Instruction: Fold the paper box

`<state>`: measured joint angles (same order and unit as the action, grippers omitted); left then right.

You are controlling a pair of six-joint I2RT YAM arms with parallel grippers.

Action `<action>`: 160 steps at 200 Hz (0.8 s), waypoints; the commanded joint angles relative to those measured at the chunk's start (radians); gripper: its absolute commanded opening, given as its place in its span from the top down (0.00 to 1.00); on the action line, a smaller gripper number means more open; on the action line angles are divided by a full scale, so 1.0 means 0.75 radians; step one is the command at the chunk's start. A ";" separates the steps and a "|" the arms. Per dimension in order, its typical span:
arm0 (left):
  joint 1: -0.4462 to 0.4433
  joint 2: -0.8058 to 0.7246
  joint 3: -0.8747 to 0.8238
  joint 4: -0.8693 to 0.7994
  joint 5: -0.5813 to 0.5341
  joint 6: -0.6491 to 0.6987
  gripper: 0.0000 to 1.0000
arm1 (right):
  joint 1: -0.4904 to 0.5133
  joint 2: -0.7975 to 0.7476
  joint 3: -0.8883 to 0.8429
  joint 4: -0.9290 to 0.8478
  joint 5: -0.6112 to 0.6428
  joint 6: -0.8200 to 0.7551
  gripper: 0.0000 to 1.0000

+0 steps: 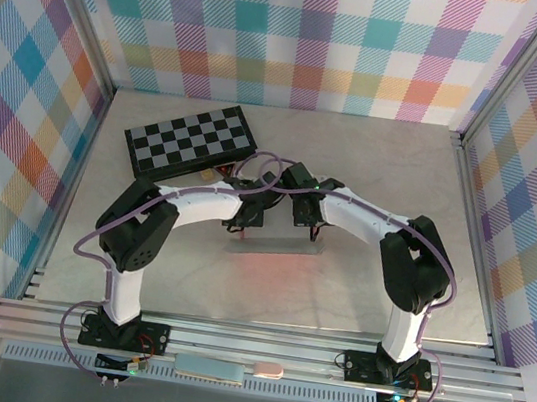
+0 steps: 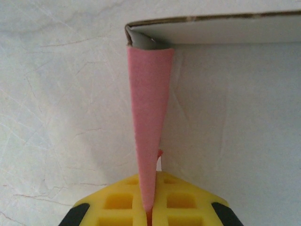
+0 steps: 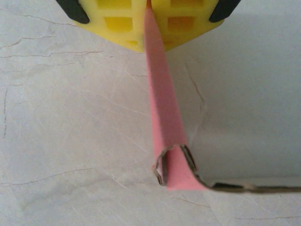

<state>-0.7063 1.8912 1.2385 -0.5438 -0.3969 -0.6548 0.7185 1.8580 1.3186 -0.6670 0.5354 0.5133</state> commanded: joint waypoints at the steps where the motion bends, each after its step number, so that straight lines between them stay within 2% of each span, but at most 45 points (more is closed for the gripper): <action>1: 0.008 -0.104 -0.069 -0.018 -0.024 0.037 0.93 | 0.069 -0.025 -0.025 -0.132 0.213 0.033 1.00; 12: 0.021 -0.138 -0.071 0.020 0.037 0.053 0.78 | 0.069 -0.029 -0.033 -0.127 0.213 0.030 1.00; 27: 0.040 -0.178 -0.084 0.076 0.143 0.084 0.64 | 0.069 -0.035 -0.045 -0.116 0.213 0.022 1.00; 48: 0.070 -0.228 -0.110 0.142 0.261 0.105 0.56 | 0.069 -0.039 -0.050 -0.114 0.211 0.021 1.00; 104: 0.146 -0.260 -0.168 0.256 0.498 0.150 0.54 | 0.070 -0.034 -0.046 -0.120 0.207 0.019 1.00; 160: 0.145 -0.187 -0.145 0.200 0.478 0.179 0.61 | 0.069 -0.030 -0.040 -0.129 0.206 0.029 1.00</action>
<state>-0.6003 1.7176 1.1225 -0.3862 -0.0525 -0.5503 0.7628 1.8523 1.2953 -0.7242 0.6666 0.5209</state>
